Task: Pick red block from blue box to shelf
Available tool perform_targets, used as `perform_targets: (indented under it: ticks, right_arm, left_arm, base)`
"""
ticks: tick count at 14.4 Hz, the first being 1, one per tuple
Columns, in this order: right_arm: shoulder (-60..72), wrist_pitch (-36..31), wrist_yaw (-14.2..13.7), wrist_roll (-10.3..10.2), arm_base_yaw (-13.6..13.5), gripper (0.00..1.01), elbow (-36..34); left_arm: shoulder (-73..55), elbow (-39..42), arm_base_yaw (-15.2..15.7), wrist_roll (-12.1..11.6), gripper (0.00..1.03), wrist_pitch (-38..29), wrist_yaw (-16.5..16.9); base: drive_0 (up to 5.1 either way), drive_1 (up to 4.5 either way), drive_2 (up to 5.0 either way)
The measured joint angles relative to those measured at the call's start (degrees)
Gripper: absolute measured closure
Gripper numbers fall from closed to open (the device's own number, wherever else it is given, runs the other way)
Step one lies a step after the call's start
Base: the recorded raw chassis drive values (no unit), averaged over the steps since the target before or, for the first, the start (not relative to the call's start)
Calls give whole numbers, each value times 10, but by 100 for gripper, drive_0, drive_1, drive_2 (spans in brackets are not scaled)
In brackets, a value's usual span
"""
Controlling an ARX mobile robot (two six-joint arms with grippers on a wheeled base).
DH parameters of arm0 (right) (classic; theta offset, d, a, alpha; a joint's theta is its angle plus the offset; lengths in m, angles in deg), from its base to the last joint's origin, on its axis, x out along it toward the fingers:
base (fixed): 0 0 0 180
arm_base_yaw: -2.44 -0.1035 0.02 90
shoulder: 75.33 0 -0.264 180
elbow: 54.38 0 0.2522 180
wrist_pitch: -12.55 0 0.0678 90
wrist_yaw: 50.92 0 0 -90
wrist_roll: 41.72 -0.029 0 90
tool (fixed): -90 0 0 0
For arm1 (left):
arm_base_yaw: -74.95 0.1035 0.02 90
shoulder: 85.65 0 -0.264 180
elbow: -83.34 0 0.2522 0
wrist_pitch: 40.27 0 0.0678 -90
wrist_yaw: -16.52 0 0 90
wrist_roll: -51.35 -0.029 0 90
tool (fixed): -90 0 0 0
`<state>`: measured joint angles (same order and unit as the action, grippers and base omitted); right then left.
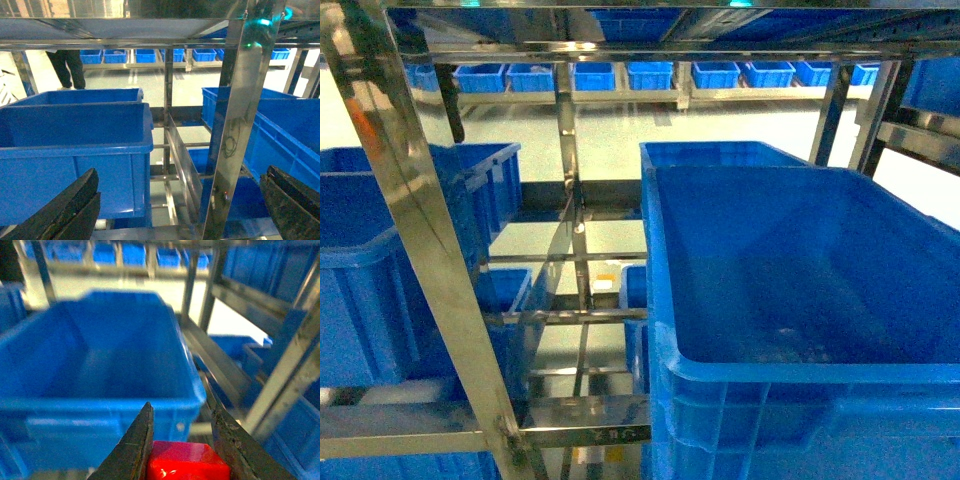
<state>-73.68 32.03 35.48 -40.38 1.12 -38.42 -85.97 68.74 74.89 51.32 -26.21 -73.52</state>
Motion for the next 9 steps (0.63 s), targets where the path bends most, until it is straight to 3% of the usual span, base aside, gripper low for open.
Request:
perform_targets:
  ticks: [1,2,6,9]
  right_arm:
    - [70,36,-47,21,-22,73,25]
    - [146,-4,-47,27,-20,73,38]
    - [469,-240,5,13,-49,73,121]
    - [782,-408,8,5,-78,73,256]
  left_arm:
    - [0,0,0,0,5,0,0]
    - [0,0,0,0,5,-1,0]
    - [0,0,0,0,5,-1,0]
    - [0,0,0,0,5,-1,0]
  base:
    - [-20,398,-438]
    - [-20,398,-438]
    - [0,0,0]
    - [0,0,0]
